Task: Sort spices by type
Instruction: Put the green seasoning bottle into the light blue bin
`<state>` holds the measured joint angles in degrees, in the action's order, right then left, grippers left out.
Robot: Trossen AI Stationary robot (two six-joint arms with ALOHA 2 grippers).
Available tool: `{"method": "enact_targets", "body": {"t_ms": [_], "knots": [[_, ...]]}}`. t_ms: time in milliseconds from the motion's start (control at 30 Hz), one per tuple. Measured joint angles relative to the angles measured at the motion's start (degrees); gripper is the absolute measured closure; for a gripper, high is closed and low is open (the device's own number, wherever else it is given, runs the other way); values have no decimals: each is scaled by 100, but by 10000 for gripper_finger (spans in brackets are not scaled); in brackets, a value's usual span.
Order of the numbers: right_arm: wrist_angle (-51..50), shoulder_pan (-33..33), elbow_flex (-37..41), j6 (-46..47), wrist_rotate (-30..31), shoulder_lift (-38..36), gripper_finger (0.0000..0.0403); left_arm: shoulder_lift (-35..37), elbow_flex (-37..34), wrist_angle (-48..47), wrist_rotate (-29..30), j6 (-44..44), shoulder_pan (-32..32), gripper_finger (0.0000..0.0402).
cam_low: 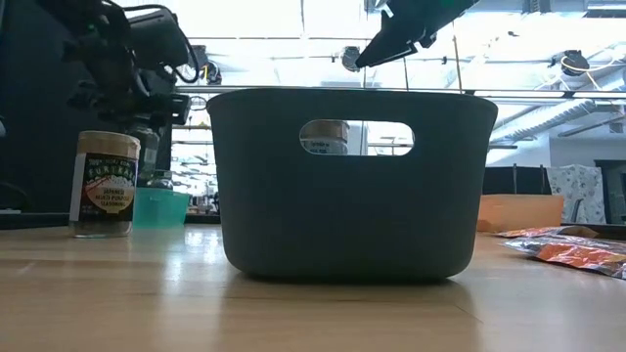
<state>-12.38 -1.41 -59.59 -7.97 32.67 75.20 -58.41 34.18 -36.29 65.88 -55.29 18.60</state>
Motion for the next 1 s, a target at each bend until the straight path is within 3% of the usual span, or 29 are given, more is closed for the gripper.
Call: {"method": "enact_targets", "body": {"t_ms": [433,1000], "knots": [[39,0,0,-7,2,2,64,0,-553,1157,14,29,414,197],[55,0,0,-17,2,2,64,-178,-647,1190,-10,13,858,197]]}}
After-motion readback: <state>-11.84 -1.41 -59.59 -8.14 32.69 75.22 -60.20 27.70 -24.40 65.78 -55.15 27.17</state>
